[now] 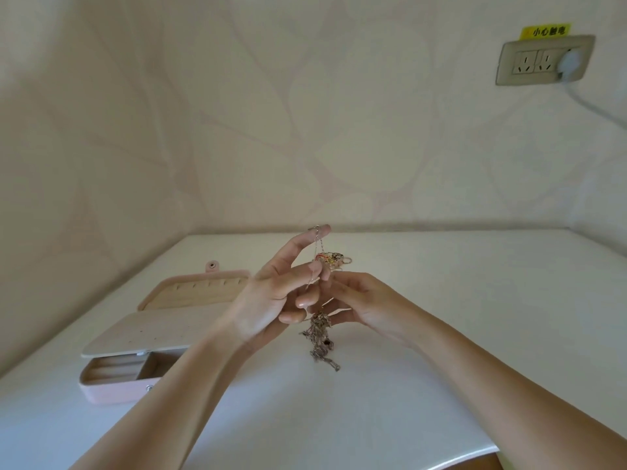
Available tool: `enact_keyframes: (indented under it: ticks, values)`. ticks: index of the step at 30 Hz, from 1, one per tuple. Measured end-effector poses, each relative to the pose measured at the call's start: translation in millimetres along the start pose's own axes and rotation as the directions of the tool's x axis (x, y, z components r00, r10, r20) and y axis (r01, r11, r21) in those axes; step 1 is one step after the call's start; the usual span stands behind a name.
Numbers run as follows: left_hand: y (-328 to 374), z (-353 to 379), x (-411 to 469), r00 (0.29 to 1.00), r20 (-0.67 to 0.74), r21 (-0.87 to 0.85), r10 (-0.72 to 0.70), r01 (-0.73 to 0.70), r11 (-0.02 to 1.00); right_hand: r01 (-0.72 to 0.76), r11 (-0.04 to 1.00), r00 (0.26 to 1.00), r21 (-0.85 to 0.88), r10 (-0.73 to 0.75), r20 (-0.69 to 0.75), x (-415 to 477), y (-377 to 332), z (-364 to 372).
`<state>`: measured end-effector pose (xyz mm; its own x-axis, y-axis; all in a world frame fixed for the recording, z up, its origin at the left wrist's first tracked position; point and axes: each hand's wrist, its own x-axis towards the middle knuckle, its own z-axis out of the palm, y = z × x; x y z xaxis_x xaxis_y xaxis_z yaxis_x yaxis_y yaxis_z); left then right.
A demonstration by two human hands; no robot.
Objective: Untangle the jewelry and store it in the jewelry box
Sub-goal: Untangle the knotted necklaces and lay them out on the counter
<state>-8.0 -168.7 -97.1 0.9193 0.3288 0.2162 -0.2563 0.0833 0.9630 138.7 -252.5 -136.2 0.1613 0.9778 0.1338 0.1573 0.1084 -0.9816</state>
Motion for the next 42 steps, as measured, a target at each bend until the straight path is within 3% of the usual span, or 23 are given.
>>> enact_keyframes:
  ticks: [4, 7, 11, 18, 25, 31, 35, 38, 42]
  values:
    - [1, -4, 1, 0.999, -0.031, 0.025, 0.026, -0.025, 0.999, -0.027, 0.999, 0.998, 0.021, 0.028, -0.056, 0, -1, 3]
    - [0, -6, 2, 0.996, -0.071, 0.009, 0.047, -0.047, 0.999, -0.017, 0.994, 1.0, -0.104, 0.014, -0.023, 0, -1, 5]
    - [-2, -5, 4, 0.992, -0.115, -0.006, 0.049, -0.05, 0.999, 0.024, 0.988, 0.994, -0.151, -0.04, -0.104, -1, -1, 8]
    - [-9, 0, 7, 0.998, -0.06, -0.099, 0.036, -0.041, 0.994, 0.06, 0.981, 0.989, -0.185, -0.083, -0.121, -1, 2, 16]
    - [-12, -1, 10, 0.979, -0.203, -0.016, 0.032, -0.036, 0.999, 0.071, 0.905, 0.945, -0.419, -0.196, -0.263, 2, 5, 7]
    - [-21, -3, 13, 0.972, -0.234, 0.01, 0.009, -0.007, 1.0, 0.066, 0.851, 0.904, -0.521, -0.272, -0.33, 1, 4, 5]
    - [-25, -8, 15, 0.943, -0.332, 0.071, 0.015, 0.009, 0.997, 0.046, 0.809, 0.856, -0.587, -0.335, -0.394, -1, 4, 1]
    - [-29, -12, 16, 0.923, -0.385, 0.124, -0.028, 0.081, 0.989, 0.048, 0.836, 0.786, -0.547, -0.369, -0.495, -1, -2, -6]
    - [-35, -9, 12, 0.935, -0.328, 0.209, -0.134, 0.21, 0.955, 0.076, 0.984, 0.735, -0.163, -0.165, -0.658, 7, -3, -21]
